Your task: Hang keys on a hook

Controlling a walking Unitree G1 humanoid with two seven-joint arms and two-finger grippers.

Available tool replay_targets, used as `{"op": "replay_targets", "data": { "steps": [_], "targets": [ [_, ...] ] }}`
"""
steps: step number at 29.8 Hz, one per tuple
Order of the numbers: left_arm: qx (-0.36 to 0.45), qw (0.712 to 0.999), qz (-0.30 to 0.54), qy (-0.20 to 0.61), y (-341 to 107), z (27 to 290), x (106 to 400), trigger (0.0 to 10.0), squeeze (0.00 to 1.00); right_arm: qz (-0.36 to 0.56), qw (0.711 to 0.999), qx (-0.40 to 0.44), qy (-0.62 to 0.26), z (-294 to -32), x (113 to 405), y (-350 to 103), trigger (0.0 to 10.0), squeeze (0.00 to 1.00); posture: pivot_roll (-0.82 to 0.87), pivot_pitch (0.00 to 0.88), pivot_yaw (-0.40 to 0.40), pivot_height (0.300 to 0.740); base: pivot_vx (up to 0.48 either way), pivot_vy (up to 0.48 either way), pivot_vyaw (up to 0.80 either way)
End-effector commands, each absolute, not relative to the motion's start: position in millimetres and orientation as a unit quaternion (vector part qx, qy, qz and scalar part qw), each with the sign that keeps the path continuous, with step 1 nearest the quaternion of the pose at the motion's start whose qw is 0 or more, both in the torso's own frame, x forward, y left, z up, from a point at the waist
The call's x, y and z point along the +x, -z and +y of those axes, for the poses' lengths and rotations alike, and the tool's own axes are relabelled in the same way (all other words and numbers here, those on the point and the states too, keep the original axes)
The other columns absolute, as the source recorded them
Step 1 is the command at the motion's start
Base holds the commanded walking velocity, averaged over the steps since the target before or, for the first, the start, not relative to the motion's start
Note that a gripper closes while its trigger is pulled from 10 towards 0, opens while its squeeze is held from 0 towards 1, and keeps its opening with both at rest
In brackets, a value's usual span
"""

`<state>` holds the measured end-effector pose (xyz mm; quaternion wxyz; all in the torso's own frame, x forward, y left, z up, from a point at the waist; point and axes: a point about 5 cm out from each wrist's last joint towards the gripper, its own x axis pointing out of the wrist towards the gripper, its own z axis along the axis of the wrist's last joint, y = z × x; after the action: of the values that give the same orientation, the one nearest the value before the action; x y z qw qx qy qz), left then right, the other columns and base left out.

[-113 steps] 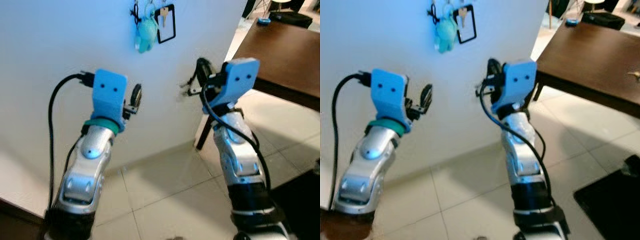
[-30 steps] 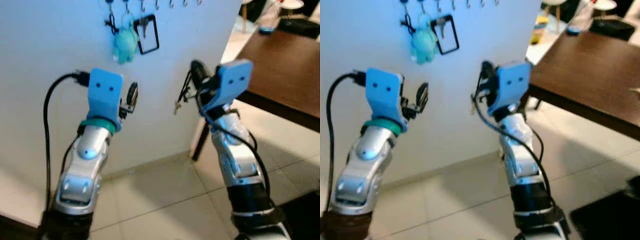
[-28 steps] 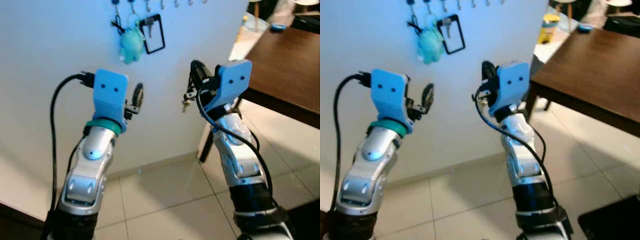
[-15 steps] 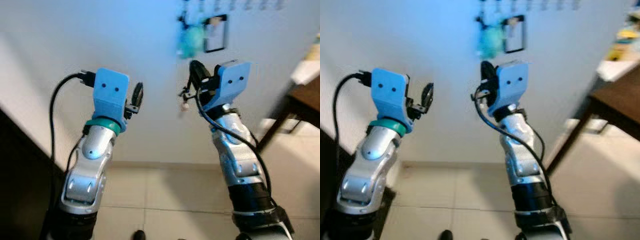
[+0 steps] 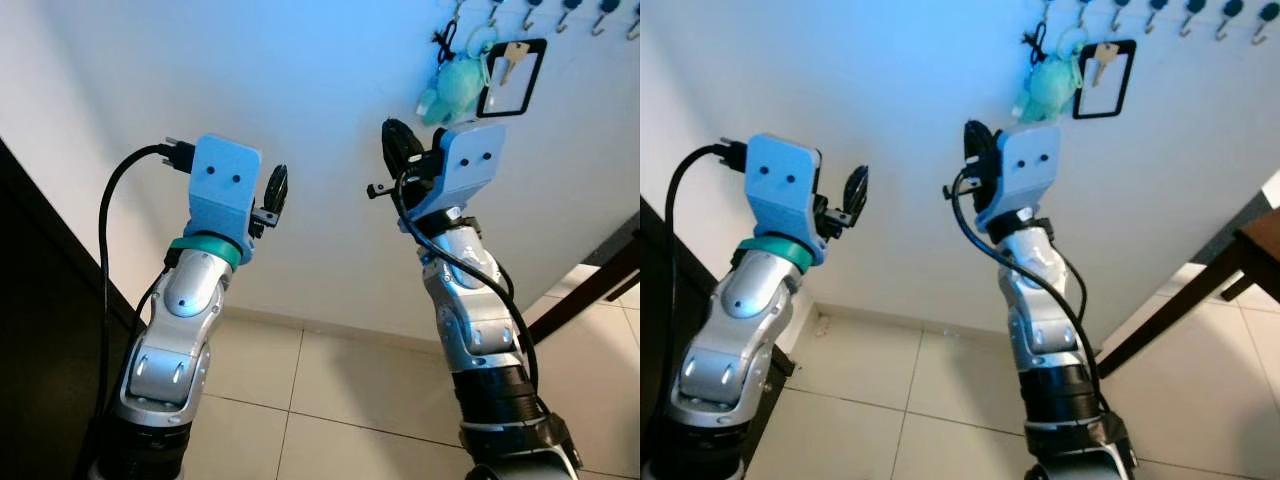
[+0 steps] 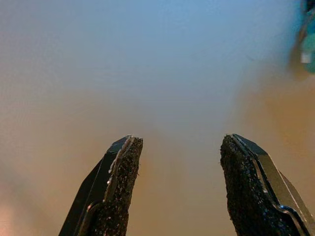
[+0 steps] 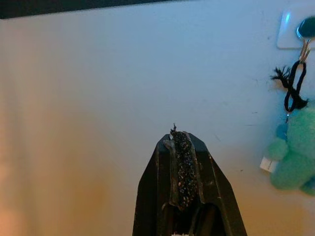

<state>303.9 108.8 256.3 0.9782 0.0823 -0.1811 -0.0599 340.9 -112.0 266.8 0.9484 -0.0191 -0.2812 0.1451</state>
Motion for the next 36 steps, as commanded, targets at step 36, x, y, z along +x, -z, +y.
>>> {"op": "replay_targets", "data": {
  "steps": [36],
  "targets": [
    [0.078,0.973,-0.197,0.094,-261,109,302,10.0,0.00,-0.319,0.942,-0.052,-0.086,-143,346,-291,10.0,0.00,-0.05,0.070,0.078,0.740,0.020,0.000,0.00]
  ]
}}
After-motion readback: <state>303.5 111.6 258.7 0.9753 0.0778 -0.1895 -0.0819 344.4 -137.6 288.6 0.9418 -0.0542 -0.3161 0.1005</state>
